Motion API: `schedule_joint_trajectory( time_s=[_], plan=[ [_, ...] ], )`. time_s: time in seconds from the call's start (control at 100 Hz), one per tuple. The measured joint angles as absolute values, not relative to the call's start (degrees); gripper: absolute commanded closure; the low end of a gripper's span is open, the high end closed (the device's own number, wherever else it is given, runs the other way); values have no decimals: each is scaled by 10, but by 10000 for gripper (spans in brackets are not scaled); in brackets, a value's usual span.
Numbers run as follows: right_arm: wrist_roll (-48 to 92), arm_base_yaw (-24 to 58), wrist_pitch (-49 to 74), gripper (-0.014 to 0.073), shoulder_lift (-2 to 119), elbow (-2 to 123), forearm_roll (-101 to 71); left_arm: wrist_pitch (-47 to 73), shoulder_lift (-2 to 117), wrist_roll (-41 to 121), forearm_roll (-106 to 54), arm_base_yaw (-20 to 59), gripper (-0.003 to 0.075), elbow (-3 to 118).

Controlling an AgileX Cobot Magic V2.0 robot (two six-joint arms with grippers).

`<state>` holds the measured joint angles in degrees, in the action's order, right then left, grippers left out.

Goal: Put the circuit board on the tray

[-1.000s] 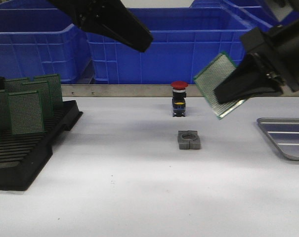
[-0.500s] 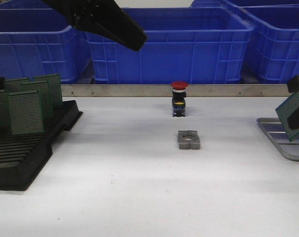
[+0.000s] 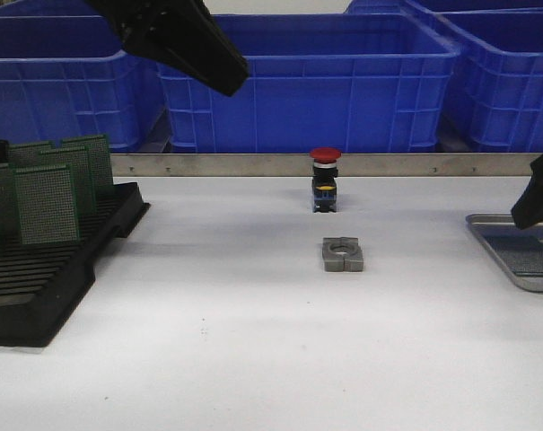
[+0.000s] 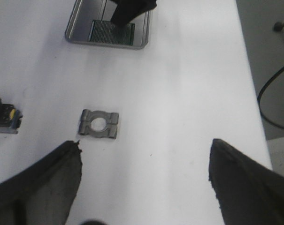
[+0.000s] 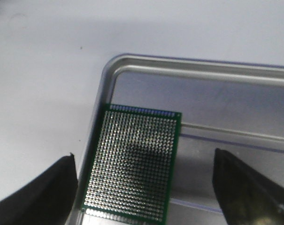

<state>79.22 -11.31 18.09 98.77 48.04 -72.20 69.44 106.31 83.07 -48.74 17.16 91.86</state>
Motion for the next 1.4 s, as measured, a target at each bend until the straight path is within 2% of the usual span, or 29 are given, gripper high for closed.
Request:
schedule_joint_trajectory(
  time_s=[0.17, 0.38, 0.74, 1.04, 1.09, 1.16, 1.35, 1.4],
  plan=[
    [794, -113, 176, -15, 955, 480, -722, 697, 1063, 797, -327, 172, 188, 968],
    [794, -113, 176, -15, 939, 480, -721, 704, 1069, 762, -139, 159, 188, 972],
    [794, -113, 176, -15, 939, 480, -720, 704, 1098, 726, -119, 69, 188, 974],
    [794, -113, 179, -15, 939, 480, -720, 703, 1156, 719, -134, 63, 199, 974],
    [794, -113, 180, -15, 939, 480, -720, 703, 1166, 718, -135, 63, 235, 974],
    [794, -113, 181, -15, 939, 480, -720, 701, 1175, 718, -135, 63, 332, 974],
    [794, -113, 182, -15, 939, 480, -719, 701, 1176, 718, -136, 63, 721, 974],
    [794, -113, 182, -15, 939, 480, -719, 707, 1176, 719, -136, 63, 738, 974]
  ],
)
